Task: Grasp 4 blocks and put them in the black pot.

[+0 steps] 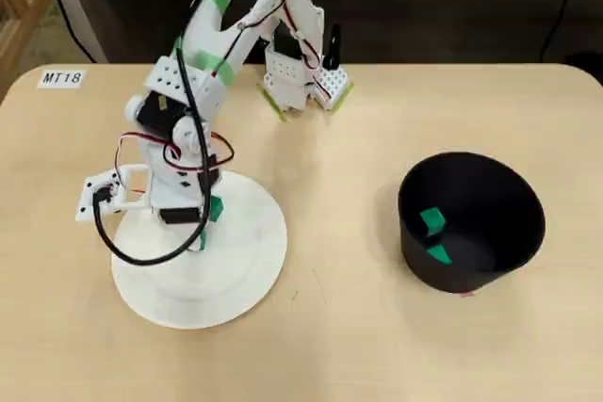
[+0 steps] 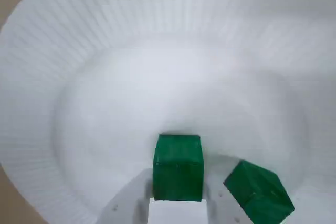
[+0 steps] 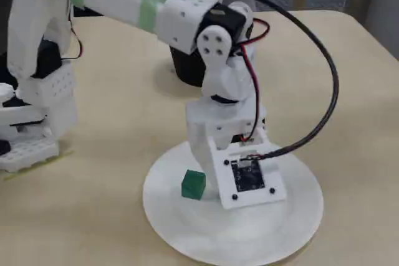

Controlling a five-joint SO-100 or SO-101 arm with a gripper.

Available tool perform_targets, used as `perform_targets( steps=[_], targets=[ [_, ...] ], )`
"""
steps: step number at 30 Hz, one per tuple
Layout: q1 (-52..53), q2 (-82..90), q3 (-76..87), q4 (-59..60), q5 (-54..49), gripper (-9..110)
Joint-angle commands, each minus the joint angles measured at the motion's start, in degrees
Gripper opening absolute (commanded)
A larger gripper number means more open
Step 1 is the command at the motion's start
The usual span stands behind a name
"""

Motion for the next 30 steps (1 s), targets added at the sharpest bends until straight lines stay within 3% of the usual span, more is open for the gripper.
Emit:
perform_targets(
  steps=[1, 11, 21, 30],
  targets=[
    [-0.79, 2.46, -2.29, -0.79, 1.23, -2],
    [-8.79, 26.98, -0.35, -6.77, 16.79, -2],
    [-35.42, 38.5, 0.79, -3.34, 29.36, -2],
    [-58.71, 47.55, 11.34, -1.58, 40.25, -2]
  ],
)
